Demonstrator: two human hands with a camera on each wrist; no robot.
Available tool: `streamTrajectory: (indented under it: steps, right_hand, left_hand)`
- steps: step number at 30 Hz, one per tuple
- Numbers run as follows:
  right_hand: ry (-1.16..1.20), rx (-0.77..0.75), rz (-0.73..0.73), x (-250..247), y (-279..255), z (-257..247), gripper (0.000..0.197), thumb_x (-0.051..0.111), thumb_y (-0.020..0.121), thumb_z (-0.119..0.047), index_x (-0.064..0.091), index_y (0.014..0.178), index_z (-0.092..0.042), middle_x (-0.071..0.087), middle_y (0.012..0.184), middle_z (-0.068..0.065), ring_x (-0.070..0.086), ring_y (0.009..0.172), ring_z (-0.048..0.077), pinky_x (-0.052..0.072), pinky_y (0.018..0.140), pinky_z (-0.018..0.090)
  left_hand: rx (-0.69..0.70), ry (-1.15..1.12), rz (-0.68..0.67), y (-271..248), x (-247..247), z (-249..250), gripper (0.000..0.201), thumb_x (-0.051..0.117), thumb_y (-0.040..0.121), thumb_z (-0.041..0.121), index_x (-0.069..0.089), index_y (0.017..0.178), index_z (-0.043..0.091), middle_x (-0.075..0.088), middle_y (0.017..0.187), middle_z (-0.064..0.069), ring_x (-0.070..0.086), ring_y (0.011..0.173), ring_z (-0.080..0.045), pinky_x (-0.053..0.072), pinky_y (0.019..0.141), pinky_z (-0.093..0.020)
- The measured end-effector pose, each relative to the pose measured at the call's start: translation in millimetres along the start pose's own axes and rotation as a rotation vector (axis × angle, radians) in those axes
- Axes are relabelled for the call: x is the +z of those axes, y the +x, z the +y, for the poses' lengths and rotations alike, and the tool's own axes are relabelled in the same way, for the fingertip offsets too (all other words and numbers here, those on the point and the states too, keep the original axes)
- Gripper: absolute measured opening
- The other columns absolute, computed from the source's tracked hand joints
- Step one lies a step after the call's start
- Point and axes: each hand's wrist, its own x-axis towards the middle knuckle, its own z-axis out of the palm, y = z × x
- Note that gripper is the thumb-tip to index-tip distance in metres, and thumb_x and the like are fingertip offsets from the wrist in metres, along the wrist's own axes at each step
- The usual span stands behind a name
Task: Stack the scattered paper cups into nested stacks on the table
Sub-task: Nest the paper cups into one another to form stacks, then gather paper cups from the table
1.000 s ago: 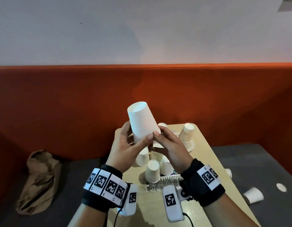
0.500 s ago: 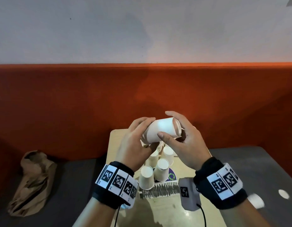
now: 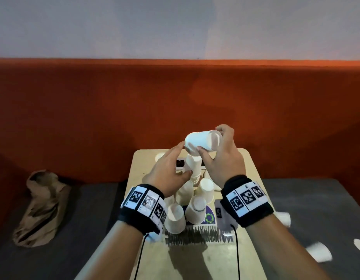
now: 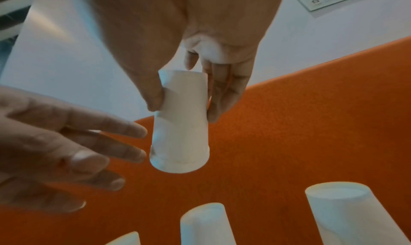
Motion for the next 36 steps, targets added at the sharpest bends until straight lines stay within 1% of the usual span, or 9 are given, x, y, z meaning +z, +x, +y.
streamTrajectory:
  steps: [2, 5, 8, 12, 17, 22, 27, 32, 36]
  right_hand:
    - [-0.057, -0.006, -0.048, 11.5, 6.8, 7.9, 0.046, 0.068, 0.089, -0.038, 0.039, 0.121, -0.021, 0.056, 0.117, -0.004, 0.062, 0.085, 0.027, 0.038, 0.063, 0.029]
    - [-0.126, -0.023, -0.128, 26.8, 15.5, 20.4, 0.041, 0.066, 0.09, -0.041, 0.043, 0.118, -0.021, 0.055, 0.115, -0.002, 0.062, 0.081, 0.029, 0.039, 0.062, 0.031]
    - [-0.176, -0.024, -0.208, 40.2, 20.3, 30.7, 0.038, 0.066, 0.091, -0.039, 0.042, 0.117, -0.023, 0.052, 0.115, -0.001, 0.063, 0.079, 0.032, 0.042, 0.063, 0.033]
    - [-0.212, -0.014, -0.312, 52.7, 24.3, 38.6, 0.036, 0.064, 0.093, -0.036, 0.043, 0.12, -0.024, 0.05, 0.121, -0.001, 0.062, 0.089, 0.032, 0.043, 0.069, 0.034]
    - [-0.234, -0.04, -0.383, 67.6, 23.3, 44.0, 0.034, 0.063, 0.092, -0.031, 0.044, 0.119, -0.02, 0.05, 0.123, 0.002, 0.063, 0.089, 0.034, 0.043, 0.069, 0.035]
    - [-0.247, -0.005, -0.442, 81.3, 23.0, 50.0, 0.031, 0.059, 0.095, -0.032, 0.043, 0.119, -0.019, 0.049, 0.129, 0.002, 0.064, 0.09, 0.035, 0.044, 0.066, 0.036]
    - [-0.256, 0.054, -0.46, 86.3, 18.0, 52.3, 0.032, 0.057, 0.093, -0.033, 0.042, 0.119, -0.023, 0.047, 0.133, -0.001, 0.065, 0.092, 0.036, 0.052, 0.072, 0.042]
    - [-0.265, 0.049, -0.469, 80.5, 16.7, 52.0, 0.035, 0.057, 0.092, -0.033, 0.045, 0.125, -0.026, 0.041, 0.143, -0.002, 0.063, 0.104, 0.032, 0.053, 0.08, 0.04]
    - [-0.295, 0.04, -0.464, 68.6, 10.6, 51.8, 0.041, 0.059, 0.092, -0.034, 0.049, 0.13, -0.026, 0.035, 0.151, -0.003, 0.057, 0.118, 0.028, 0.047, 0.091, 0.037]
  left_hand:
    - [-0.021, -0.002, -0.023, 6.6, 5.8, -5.4, 0.085, 0.07, 0.084, 0.035, 0.021, 0.154, 0.031, 0.034, 0.156, 0.012, 0.036, 0.14, -0.009, 0.035, 0.114, -0.037]
    - [-0.06, -0.021, -0.054, 12.7, 11.9, -10.6, 0.083, 0.071, 0.085, 0.03, 0.024, 0.154, 0.026, 0.038, 0.154, 0.007, 0.037, 0.139, -0.011, 0.032, 0.113, -0.029]
    - [-0.092, -0.005, -0.086, 14.7, 18.4, -16.5, 0.08, 0.07, 0.086, 0.03, 0.025, 0.153, 0.028, 0.045, 0.146, 0.006, 0.043, 0.131, -0.011, 0.033, 0.097, -0.019]
    - [-0.133, -0.014, -0.115, 19.4, 29.1, -25.6, 0.078, 0.069, 0.087, 0.027, 0.026, 0.152, 0.031, 0.049, 0.142, 0.006, 0.048, 0.117, -0.004, 0.027, 0.082, -0.008]
    - [-0.186, -0.021, -0.175, 22.5, 42.5, -32.2, 0.079, 0.065, 0.088, 0.024, 0.023, 0.154, 0.027, 0.049, 0.146, 0.003, 0.046, 0.13, -0.012, 0.031, 0.093, -0.014]
    - [-0.225, -0.013, -0.202, 25.8, 49.4, -38.6, 0.078, 0.062, 0.088, 0.025, 0.022, 0.155, 0.027, 0.062, 0.127, 0.001, 0.057, 0.111, -0.016, 0.044, 0.088, -0.023]
    - [-0.234, -0.021, -0.24, 28.6, 56.3, -43.5, 0.08, 0.062, 0.085, 0.025, 0.023, 0.155, 0.028, 0.065, 0.112, 0.001, 0.059, 0.1, -0.018, 0.051, 0.086, -0.032]
    - [-0.203, -0.03, -0.228, 24.6, 55.0, -42.2, 0.074, 0.06, 0.084, 0.027, 0.03, 0.151, 0.031, 0.065, 0.112, 0.006, 0.06, 0.1, -0.015, 0.05, 0.084, -0.028]
    - [-0.17, -0.041, -0.165, 11.1, 42.9, -31.3, 0.057, 0.061, 0.089, 0.015, 0.045, 0.143, 0.024, 0.06, 0.094, 0.014, 0.053, 0.09, -0.007, 0.037, 0.073, -0.015]
